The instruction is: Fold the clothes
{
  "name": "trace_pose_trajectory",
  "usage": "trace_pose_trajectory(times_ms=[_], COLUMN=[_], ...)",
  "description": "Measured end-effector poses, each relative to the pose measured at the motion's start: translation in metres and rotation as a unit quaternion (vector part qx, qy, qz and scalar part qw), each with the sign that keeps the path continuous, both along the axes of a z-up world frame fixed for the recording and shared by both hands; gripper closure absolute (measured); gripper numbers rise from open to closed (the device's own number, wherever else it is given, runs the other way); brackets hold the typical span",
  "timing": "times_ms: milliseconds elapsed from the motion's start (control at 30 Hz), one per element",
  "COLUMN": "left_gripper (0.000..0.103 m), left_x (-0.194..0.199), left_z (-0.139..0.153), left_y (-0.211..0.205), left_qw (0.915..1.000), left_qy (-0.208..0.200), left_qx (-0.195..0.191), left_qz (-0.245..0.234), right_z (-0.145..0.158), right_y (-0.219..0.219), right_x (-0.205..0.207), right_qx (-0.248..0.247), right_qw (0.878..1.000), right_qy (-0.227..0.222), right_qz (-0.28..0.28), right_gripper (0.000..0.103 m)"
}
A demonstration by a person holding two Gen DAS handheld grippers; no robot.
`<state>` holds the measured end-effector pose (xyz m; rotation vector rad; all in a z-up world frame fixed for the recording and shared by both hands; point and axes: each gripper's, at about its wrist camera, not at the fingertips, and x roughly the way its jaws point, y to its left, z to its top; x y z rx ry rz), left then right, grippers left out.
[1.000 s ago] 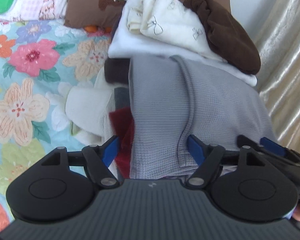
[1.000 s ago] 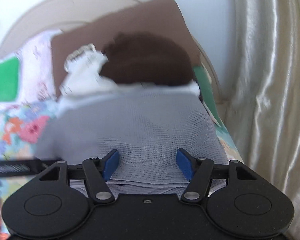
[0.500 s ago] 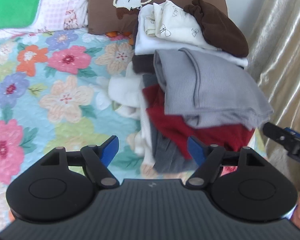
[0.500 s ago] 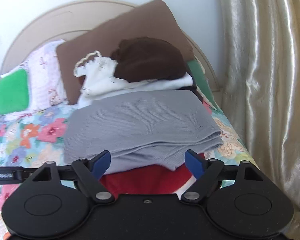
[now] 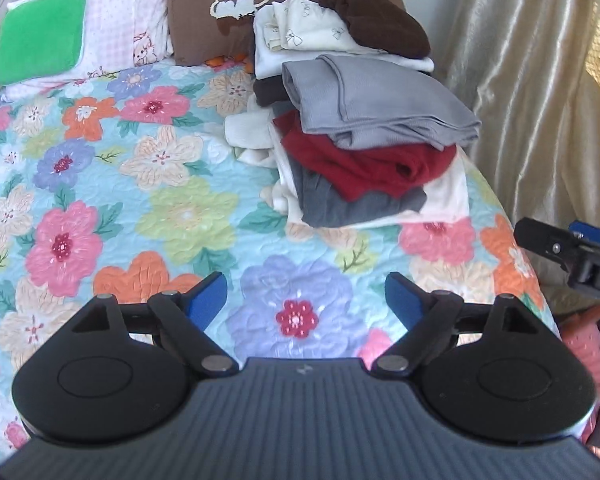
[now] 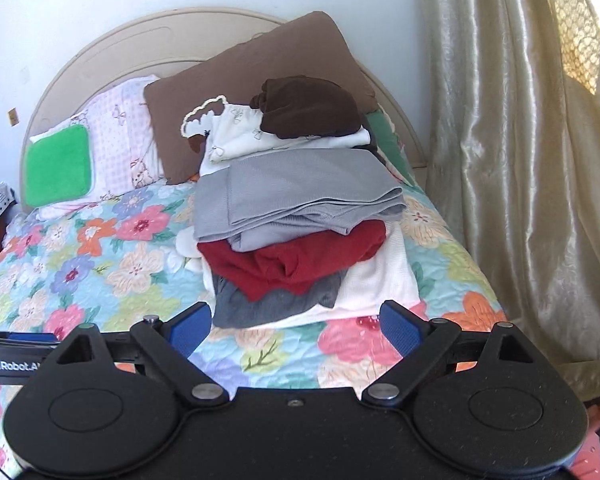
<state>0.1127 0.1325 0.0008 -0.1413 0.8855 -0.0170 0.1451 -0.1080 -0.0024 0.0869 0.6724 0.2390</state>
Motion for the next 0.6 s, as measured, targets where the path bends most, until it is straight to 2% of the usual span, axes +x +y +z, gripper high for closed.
trace_pose_trajectory(times_ms=[167,233,400,600], left_gripper=[0.014,0.01,0.01,0.006], left_x=[-0.029,-0.036,-0.048,-0.052], left_z=[-0.005,-0.007,-0.01,-0.015], left_y=[-0.005,-0.007,-0.01,-0.013], left_qw=[0.9997,0.9996,0.9996,0.9996], left_qy=[0.012,0.016,0.011,0.011], left_qx=[0.007,0.016,0.027,0.024], left_qz=[-0.018,-0.014,-0.004,0.007], right_z=[0.005,0.0,-0.008,0.003], right_y=[0.001,0.002,0.002,0.002], right_x=[-0.036,-0.041,-0.047,-0.058], right_qx=[-0.023,-0.029,-0.031,-0.054], right_qw=[1.0,1.0,0.999,0.999], right_qy=[-0.004,0.006,0.032,0.009], right_qz=[0.006,0.005,-0.001,-0.002], right_gripper=[0.002,0.001,0.001,0.001])
